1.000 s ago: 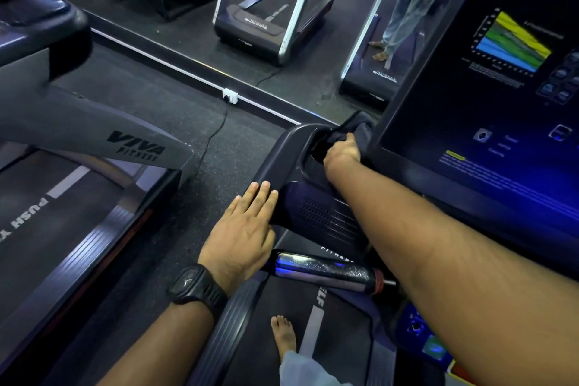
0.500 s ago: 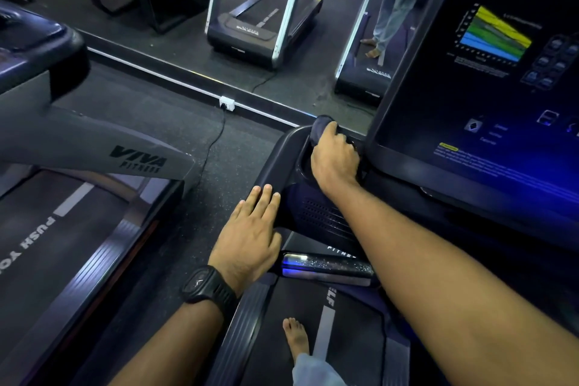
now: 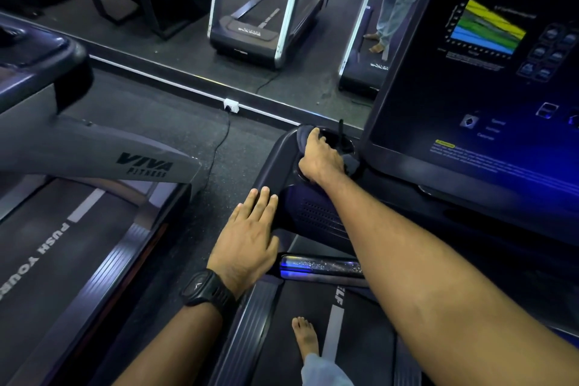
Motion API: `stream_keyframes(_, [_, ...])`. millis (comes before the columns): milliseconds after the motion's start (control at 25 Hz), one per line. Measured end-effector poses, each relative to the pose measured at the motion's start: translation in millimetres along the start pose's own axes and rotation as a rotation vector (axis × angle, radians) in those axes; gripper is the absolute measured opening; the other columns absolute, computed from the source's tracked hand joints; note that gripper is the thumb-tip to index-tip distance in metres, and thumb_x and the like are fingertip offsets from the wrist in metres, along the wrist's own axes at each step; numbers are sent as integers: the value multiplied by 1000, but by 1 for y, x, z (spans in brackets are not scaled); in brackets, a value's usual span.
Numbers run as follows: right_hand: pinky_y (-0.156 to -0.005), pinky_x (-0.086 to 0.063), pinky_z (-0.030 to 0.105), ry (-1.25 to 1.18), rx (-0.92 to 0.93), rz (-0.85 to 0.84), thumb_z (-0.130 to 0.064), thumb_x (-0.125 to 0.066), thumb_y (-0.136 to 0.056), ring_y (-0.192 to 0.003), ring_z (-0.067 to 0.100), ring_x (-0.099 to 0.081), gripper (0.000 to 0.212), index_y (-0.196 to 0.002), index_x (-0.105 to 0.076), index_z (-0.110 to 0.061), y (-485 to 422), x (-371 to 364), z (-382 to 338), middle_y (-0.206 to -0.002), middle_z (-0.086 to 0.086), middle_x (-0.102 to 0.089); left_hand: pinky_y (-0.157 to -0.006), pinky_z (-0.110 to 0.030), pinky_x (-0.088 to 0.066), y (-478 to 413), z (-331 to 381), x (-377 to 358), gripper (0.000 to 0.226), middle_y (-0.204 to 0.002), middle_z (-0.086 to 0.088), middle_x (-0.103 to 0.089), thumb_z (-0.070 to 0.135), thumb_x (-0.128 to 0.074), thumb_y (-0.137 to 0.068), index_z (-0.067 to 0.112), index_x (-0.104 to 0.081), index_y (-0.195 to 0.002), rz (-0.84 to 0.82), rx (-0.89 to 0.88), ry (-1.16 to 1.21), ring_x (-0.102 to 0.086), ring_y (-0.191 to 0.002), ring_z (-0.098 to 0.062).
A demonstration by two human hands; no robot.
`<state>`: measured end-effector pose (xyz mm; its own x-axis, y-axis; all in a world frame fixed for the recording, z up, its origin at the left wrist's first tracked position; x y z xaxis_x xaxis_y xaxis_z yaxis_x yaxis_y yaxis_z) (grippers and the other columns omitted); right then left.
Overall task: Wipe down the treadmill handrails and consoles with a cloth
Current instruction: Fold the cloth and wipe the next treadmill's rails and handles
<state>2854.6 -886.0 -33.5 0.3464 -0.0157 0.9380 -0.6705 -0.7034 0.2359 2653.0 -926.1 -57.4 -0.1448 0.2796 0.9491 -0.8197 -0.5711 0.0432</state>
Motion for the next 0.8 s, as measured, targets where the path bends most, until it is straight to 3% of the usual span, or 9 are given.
stream_keyframes(80, [-99,-44,48,114,91,17,-11,-53,-94,-128,40,-53,68,-153,-22,-5,7,2,2,-148,15,-47,-124,-42,-14,-1,-1,-1,74,-166,-6,-3,30,-34,-90,13,-10,-158,-7,-3,-23,4,-153,-22])
stream_keyframes(200, [-91,-48,44,428,249,88,-7,-50,-94,-115,35,-64,35,-129,-49,-6,15,8,2,-126,12,-65,-124,-42,-14,-2,-3,-3,75,-166,-6,-4,32,-31,-89,14,-11,-158,-4,-1,-31,3,-153,-22])
stream_keyframes(320, [-93,-45,40,670,372,63,-10,-46,-99,-116,31,-63,31,-129,-51,-9,19,8,1,-127,8,-63,-122,-44,-18,-1,-4,-4,79,-165,-7,-7,36,-18,-82,13,-15,-157,18,-9,-40,0,-153,-23])
stream_keyframes(440, [-100,-42,42,807,381,16,-13,-47,-100,-123,32,-57,35,-136,-49,-11,12,10,2,-134,7,-56,-122,-43,-18,0,-3,-2,83,-165,-6,-8,37,-13,-78,13,-16,-157,37,-14,-21,0,-153,-22])
stream_keyframes(560, [-101,-42,45,585,215,111,-8,-57,-95,-122,36,-56,41,-135,-48,-9,1,19,7,-134,11,-50,-123,-42,-17,1,-3,-2,82,-166,-6,-8,36,-12,-78,14,-16,-158,52,-11,-2,0,-153,-21])
stream_keyframes(680, [-97,-45,46,253,75,245,-2,-52,-95,-119,39,-59,34,-128,-48,-9,-9,28,10,-131,14,-57,-122,-43,-18,-2,-3,-2,82,-165,-5,-10,34,-14,-78,14,-20,-157,60,-8,-3,-3,-153,-21])
stream_keyframes(800, [-91,-49,42,391,192,124,-5,-49,-97,-115,36,-63,26,-119,-60,-12,-16,15,4,-124,12,-65,-123,-42,-18,-3,-5,-4,81,-165,-5,-10,34,-15,-79,14,-20,-157,55,-6,-14,-3,-153,-21])
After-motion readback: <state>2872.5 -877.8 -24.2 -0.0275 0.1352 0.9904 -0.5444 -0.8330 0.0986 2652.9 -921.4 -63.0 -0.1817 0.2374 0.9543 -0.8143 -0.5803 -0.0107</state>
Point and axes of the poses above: each hand's wrist, its own y-axis away from the middle knuckle, its own x-axis out of the back of the hand, z = x × y, the point moved 9 cm from there along -y, towards the middle knuckle
